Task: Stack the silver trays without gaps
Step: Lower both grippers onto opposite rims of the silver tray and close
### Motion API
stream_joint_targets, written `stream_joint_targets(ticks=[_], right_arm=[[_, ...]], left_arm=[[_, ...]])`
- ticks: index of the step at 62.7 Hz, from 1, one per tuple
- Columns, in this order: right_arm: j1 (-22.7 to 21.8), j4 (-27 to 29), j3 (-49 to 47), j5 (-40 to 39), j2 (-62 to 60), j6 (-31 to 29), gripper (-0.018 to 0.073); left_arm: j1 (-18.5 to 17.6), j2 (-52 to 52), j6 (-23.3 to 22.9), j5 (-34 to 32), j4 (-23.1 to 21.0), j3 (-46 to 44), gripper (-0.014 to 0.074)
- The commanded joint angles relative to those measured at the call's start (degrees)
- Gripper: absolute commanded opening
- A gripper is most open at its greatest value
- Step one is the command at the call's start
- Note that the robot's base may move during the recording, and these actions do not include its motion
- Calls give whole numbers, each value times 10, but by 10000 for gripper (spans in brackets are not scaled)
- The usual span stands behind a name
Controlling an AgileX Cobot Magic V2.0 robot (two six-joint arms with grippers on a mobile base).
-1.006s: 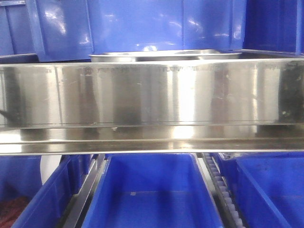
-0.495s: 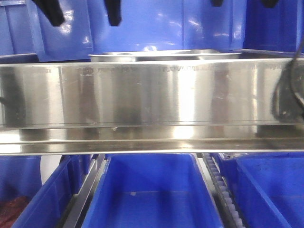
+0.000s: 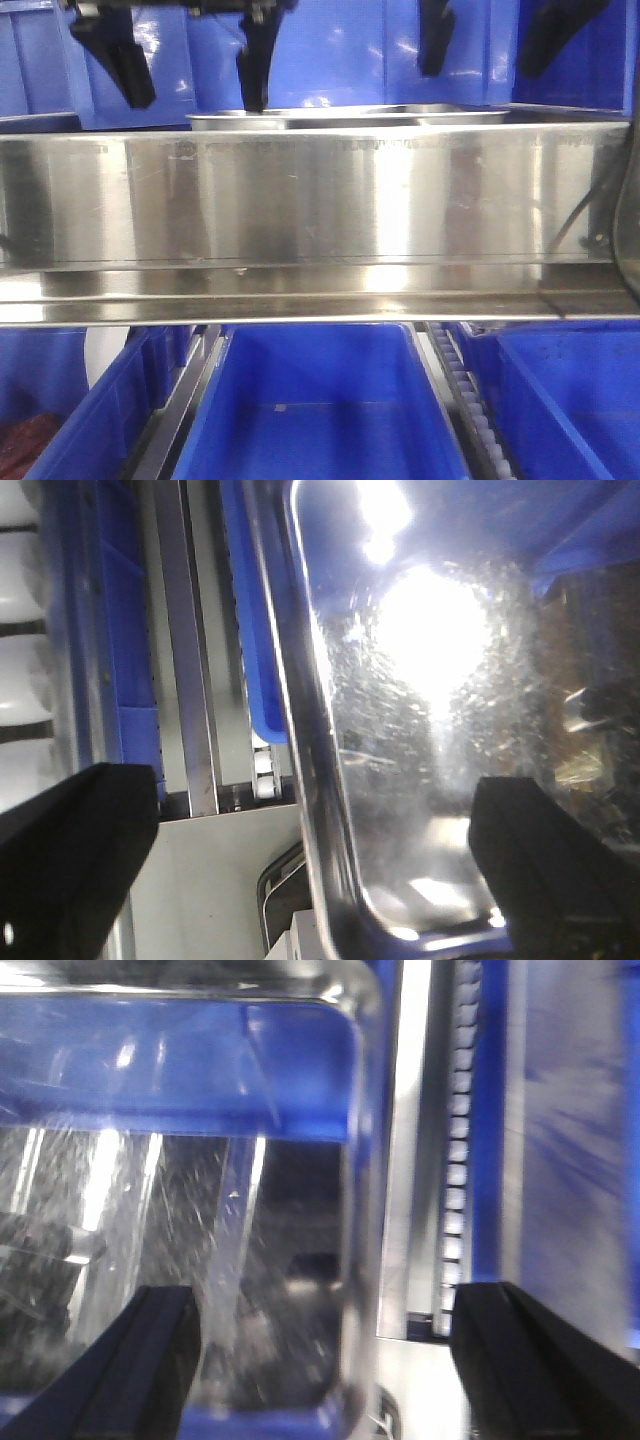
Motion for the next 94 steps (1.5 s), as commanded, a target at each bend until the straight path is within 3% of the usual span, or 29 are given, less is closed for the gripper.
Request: stream_joint_targets(ticks=[1,31,94], right_arm=[[-1,-1,-18,-28,-15,1,600],[-1,-1,-18,-43,17,-6,600],[-1,-1,-18,-27,34,-14,600]], left_arm=[[-1,-25,-8,-17,9,-19,527],[-1,-25,-9,-58,4,-19,527],[-1,-24,-9,-36,-15,0,527]])
